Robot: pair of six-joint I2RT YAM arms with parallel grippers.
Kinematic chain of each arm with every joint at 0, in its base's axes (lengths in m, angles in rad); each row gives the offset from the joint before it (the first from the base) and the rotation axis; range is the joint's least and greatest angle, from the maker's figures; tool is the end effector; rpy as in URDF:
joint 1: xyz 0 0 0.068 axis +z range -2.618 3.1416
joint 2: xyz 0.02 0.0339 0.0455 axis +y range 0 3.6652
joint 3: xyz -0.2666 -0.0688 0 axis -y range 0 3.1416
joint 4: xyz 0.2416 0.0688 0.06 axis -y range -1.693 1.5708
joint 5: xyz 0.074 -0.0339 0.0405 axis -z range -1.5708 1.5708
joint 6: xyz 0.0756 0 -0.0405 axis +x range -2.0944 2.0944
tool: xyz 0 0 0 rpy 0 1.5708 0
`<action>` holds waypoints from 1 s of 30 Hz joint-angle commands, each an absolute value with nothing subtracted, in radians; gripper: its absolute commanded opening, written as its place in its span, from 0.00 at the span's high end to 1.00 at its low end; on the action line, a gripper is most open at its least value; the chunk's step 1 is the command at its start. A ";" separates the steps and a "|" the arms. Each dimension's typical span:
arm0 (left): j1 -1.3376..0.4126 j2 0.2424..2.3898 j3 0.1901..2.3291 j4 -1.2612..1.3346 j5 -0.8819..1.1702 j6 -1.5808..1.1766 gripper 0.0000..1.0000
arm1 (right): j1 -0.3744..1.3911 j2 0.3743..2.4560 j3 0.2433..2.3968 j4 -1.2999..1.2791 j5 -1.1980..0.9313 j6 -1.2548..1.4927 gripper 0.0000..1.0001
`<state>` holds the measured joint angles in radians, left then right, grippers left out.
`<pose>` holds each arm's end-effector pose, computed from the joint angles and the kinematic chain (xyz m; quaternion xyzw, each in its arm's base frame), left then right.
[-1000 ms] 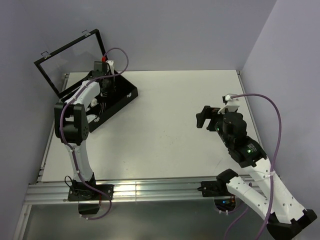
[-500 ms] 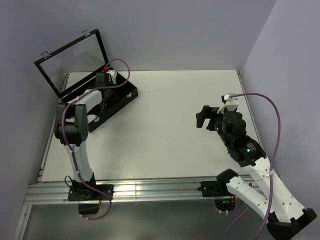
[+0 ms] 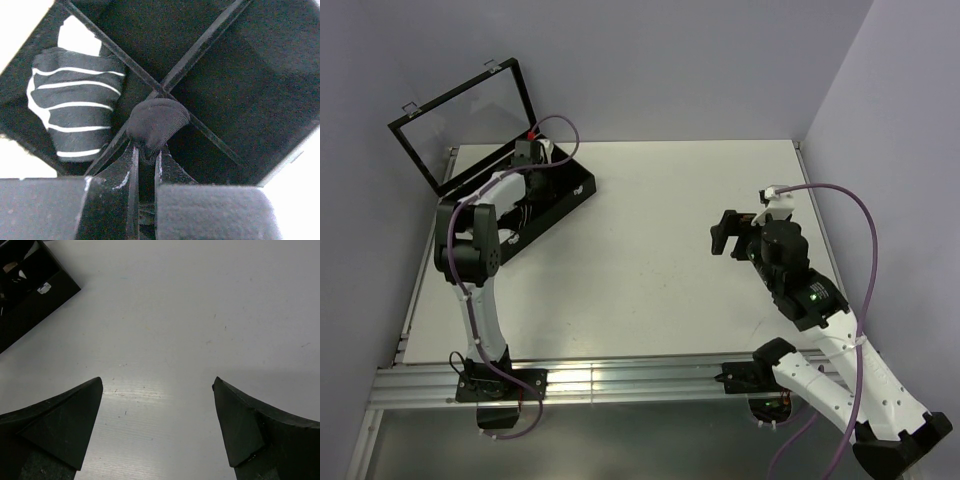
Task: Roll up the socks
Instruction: Place the sock in the storage box.
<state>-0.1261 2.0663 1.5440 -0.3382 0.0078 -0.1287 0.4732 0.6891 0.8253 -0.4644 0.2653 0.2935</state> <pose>0.4797 -0.0614 0.1661 0.0001 0.9376 -0.0478 0.3444 0.1733 0.0665 0.3279 0.0044 0.8096 0.1161 0.5753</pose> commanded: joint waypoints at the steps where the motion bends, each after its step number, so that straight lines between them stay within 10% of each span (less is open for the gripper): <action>1: -0.123 2.117 1.606 -0.454 -0.022 -0.137 1.00 | 0.469 0.684 0.824 -0.428 0.285 0.279 0.02; 17: -0.123 2.284 1.733 -0.532 -0.061 -0.175 0.98 | 0.469 0.709 0.816 -0.429 0.276 0.279 0.02; 24: -0.123 2.168 1.720 -0.503 -0.094 -0.222 0.58 | 0.469 0.698 0.824 -0.436 0.275 0.273 0.02; 30: -0.123 2.108 1.782 -0.531 -0.098 -0.221 0.54 | 0.469 0.687 0.822 -0.436 0.265 0.273 0.03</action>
